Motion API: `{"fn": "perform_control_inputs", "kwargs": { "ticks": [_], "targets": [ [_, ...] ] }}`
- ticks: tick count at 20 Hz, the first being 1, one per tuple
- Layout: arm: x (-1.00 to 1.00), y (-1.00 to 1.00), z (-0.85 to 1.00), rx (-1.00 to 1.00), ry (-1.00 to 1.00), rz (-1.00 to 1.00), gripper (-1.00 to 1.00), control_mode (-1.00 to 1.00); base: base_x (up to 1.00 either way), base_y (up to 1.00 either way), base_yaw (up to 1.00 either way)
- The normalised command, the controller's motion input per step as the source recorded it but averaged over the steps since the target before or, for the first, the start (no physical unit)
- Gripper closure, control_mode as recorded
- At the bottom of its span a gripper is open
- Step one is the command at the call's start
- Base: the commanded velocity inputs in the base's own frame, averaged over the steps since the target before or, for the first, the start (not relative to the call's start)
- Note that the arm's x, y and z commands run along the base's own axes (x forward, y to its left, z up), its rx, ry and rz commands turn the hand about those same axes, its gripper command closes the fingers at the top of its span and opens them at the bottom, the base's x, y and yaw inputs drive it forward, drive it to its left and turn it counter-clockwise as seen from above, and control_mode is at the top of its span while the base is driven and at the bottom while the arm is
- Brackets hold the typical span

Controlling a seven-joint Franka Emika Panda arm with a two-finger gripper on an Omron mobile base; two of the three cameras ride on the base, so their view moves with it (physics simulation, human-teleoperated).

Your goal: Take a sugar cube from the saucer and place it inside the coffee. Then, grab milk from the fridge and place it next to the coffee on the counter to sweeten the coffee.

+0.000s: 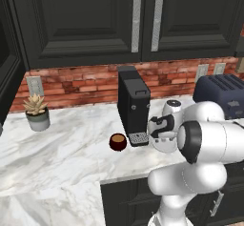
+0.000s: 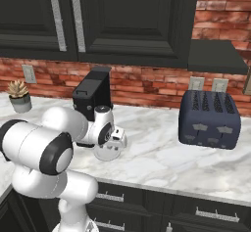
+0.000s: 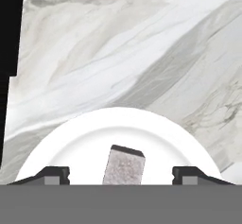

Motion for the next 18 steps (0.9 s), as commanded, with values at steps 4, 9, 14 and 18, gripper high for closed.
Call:
{"fn": "perform_control_inputs", "kwargs": {
  "ticks": [4, 9, 14, 18],
  "targets": [
    [0.21, 0.0, -0.07, 0.0, -0.01, 0.0, -1.0, -1.0, 0.0, 0.0, 0.0],
    [0.37, 0.0, -0.4, 0.0, -0.01, 0.01, -1.0, -1.0, 0.0, 0.0, 0.0],
    [0.11, 0.0, -0.2, 0.0, -0.01, 0.0, 1.0, -1.0, 0.0, 0.0, 0.0],
    [-0.08, 0.0, 0.0, 0.0, -0.12, 0.0, 1.0, -1.0, 0.0, 0.0, 0.0]
  ]
}}
